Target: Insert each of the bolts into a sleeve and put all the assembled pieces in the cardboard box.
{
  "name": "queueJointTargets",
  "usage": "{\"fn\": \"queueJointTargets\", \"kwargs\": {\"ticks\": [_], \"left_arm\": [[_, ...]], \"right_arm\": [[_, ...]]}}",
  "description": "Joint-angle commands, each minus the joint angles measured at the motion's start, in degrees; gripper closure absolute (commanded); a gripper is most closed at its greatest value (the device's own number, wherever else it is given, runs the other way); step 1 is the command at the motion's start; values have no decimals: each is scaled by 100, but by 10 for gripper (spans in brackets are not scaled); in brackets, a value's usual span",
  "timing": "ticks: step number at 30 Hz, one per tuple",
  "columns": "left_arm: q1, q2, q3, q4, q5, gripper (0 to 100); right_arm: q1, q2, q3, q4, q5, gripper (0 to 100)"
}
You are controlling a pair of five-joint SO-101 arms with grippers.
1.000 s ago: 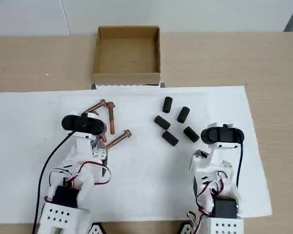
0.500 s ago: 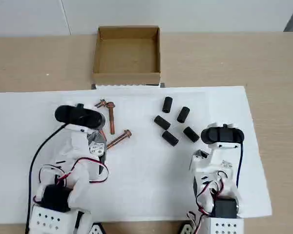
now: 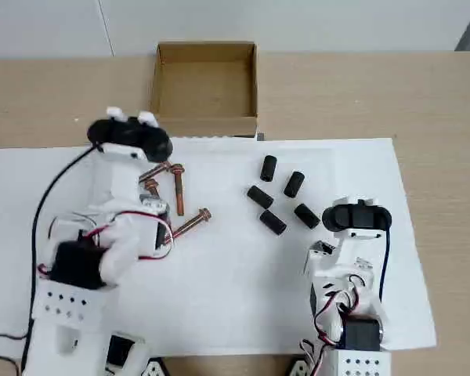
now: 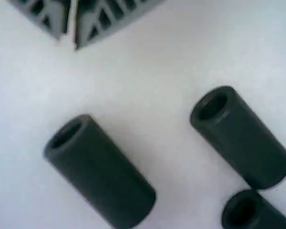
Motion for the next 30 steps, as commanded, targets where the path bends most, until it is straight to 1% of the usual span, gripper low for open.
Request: {"fn": "queueJointTargets", "kwargs": {"ticks": [1,8,15,18,25,27,30], "left_arm": [[-9,237,-681,308,-26,992],[-26,571,-1279,1081,-26,992],[-818,607,-1560,1090,-18,992],[-1037,589,-1560,1134,-18,992],[-1081,607,-1560,1187,-18,992],[-1090,607,-1560,1187,-18,992],[-1090,607,-1560,1187,-18,992]], "right_arm": [[31,-57,-44,-110,44,995],[31,-57,-44,-110,44,995],[-13,-57,-44,-110,26,995],[-13,-57,-44,-110,26,995],[22,-57,-70,-84,35,995],[57,-48,-273,-13,70,995],[75,13,-985,66,70,995]]}}
